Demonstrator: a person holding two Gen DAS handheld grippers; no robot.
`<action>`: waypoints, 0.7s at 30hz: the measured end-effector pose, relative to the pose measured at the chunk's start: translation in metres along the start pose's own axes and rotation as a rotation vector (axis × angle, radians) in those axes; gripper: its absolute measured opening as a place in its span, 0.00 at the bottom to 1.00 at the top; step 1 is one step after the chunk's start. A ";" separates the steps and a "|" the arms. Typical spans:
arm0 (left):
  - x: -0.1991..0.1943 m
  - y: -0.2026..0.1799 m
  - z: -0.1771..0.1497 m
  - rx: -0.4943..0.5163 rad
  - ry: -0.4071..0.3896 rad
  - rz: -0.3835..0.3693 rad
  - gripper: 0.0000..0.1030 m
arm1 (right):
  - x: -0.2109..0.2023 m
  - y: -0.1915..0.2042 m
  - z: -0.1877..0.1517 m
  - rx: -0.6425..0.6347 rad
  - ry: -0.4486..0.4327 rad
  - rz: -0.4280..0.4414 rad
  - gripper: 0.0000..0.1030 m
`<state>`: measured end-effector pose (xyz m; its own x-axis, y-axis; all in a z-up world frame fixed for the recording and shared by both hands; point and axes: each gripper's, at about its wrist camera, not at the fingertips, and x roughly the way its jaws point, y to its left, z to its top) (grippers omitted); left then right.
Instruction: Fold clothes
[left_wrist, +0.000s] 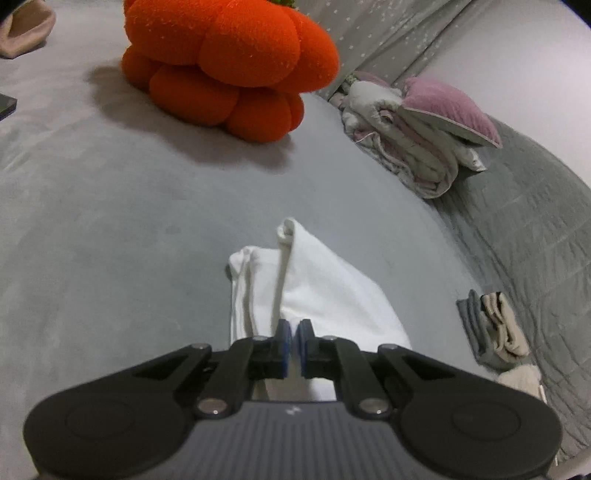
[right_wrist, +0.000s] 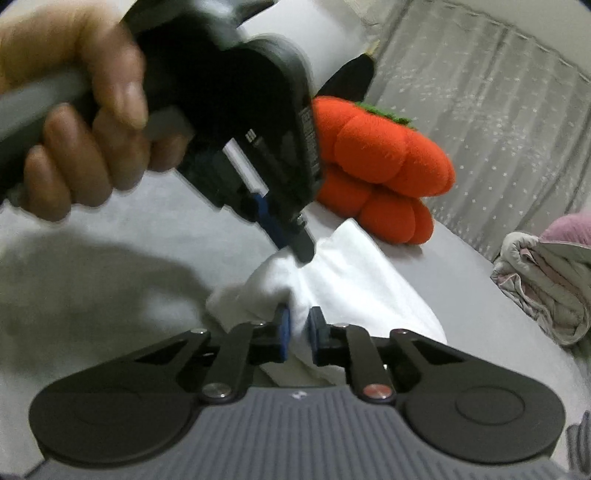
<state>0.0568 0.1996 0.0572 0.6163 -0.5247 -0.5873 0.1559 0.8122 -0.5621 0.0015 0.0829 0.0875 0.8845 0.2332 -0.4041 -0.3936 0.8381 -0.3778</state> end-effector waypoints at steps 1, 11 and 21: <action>0.001 0.000 0.000 0.002 0.000 -0.002 0.05 | -0.001 -0.003 0.002 0.033 -0.005 -0.010 0.13; 0.009 -0.003 -0.008 0.059 0.042 0.060 0.05 | -0.004 -0.009 0.003 -0.022 0.048 0.080 0.20; 0.013 -0.001 -0.006 0.073 0.050 0.086 0.05 | 0.020 -0.072 -0.005 0.257 0.134 0.102 0.23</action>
<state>0.0601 0.1903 0.0463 0.5904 -0.4631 -0.6610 0.1615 0.8703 -0.4654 0.0460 0.0246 0.1022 0.7961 0.2697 -0.5418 -0.3872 0.9150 -0.1136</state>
